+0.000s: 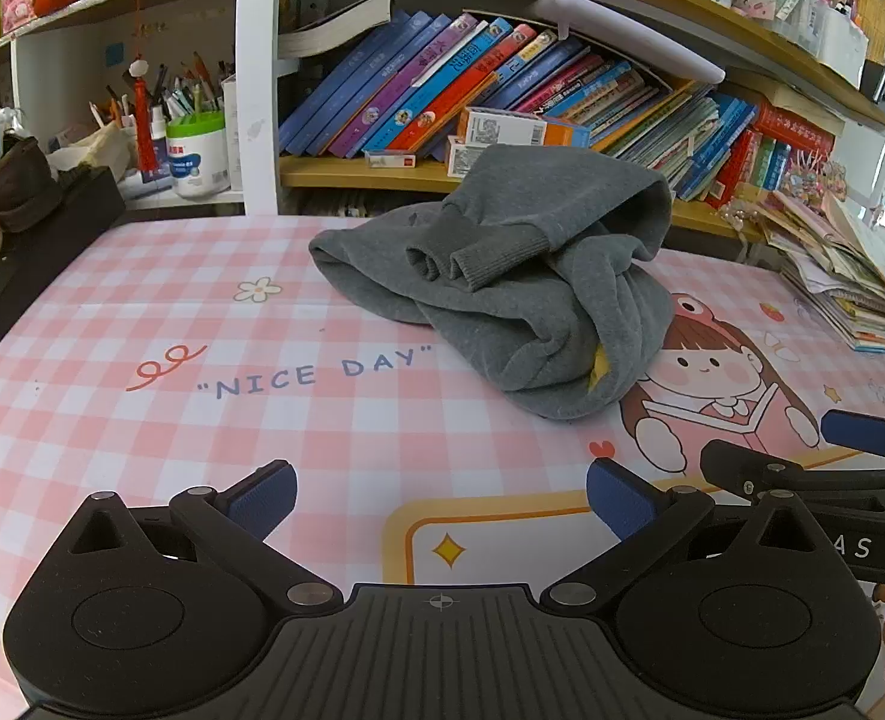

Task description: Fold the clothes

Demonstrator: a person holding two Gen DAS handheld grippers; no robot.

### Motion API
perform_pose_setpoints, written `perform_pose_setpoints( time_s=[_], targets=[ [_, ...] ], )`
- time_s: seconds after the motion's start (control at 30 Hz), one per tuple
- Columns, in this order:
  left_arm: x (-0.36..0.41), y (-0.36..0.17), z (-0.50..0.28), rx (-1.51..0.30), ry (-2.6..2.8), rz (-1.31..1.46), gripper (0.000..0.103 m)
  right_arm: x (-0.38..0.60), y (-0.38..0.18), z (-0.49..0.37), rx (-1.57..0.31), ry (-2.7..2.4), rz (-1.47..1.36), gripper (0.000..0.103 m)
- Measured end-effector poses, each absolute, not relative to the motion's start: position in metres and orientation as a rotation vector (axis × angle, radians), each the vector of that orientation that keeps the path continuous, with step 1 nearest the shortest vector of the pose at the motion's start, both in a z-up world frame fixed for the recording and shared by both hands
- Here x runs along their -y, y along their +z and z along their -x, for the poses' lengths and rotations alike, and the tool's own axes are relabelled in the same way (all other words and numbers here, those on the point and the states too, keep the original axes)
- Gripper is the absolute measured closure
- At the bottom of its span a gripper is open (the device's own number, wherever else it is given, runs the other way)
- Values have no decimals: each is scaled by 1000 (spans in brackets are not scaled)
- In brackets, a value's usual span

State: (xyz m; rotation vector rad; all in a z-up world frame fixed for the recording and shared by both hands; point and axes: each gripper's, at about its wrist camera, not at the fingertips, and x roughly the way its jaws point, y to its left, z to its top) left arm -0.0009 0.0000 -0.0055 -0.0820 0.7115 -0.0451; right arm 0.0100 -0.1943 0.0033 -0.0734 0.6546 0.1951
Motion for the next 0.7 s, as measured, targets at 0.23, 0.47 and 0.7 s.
perform_pose_setpoints(
  time_s=[0.23, 0.47, 0.7],
  targets=[
    [0, -4, 0, -715, -44, 81, 0, 195, 3, -9, -652, 195, 74, 6],
    [1, -5, 2, -719, -44, 81, 0, 194, 4, -9, -651, 198, 77, 6],
    [0, -4, 1, -719, -43, 84, 0, 194, 3, -9, -651, 197, 77, 6]
  ],
)
